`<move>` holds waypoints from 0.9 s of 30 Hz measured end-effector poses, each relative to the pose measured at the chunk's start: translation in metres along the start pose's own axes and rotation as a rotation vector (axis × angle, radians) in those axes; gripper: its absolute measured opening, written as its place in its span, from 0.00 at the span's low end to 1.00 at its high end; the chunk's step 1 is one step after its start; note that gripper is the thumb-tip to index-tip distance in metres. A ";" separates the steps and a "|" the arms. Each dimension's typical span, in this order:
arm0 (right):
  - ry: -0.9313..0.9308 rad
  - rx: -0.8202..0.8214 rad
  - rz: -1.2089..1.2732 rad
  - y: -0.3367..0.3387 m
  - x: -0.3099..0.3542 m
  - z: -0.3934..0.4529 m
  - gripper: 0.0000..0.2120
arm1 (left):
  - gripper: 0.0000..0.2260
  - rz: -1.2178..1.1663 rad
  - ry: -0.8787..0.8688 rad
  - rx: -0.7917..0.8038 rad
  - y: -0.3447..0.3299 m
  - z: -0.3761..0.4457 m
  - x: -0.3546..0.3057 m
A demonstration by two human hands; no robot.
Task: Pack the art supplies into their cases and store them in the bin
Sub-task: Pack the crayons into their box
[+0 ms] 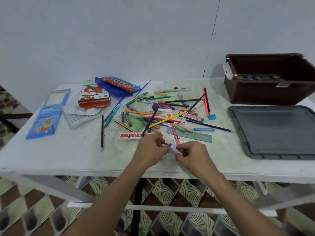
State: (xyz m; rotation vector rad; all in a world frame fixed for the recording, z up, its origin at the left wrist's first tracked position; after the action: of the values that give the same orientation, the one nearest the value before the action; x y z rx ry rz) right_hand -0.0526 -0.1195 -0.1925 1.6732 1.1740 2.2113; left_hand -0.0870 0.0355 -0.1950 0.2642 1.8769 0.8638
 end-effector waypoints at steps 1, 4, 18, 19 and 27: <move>0.003 0.007 -0.009 -0.001 0.001 0.000 0.08 | 0.10 0.025 -0.013 -0.016 -0.001 0.000 -0.001; -0.003 0.027 -0.028 -0.004 0.000 0.002 0.06 | 0.09 0.075 -0.062 -0.041 -0.003 -0.002 -0.005; 0.007 0.260 0.033 -0.007 -0.013 0.018 0.15 | 0.21 0.316 -0.243 0.182 0.002 0.004 -0.005; 0.008 0.281 0.031 -0.008 -0.013 0.019 0.16 | 0.22 0.330 -0.249 0.192 0.001 0.004 -0.006; 0.057 0.363 0.017 -0.012 -0.011 0.026 0.14 | 0.22 0.368 -0.274 0.215 -0.004 0.005 -0.009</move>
State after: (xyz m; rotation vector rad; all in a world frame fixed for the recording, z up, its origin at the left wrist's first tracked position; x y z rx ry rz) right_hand -0.0304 -0.1036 -0.2065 1.7542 1.6659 2.1681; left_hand -0.0771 0.0300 -0.1923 0.8402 1.6865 0.8179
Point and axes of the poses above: each hand's wrist, its own z-axis towards the middle knuckle, its own y-axis out of the back of the hand, x = y × z, the point moved 9 cm from there along z, towards the middle knuckle, and after that the axes turned 8 degrees about y, right-handed, at the moved point
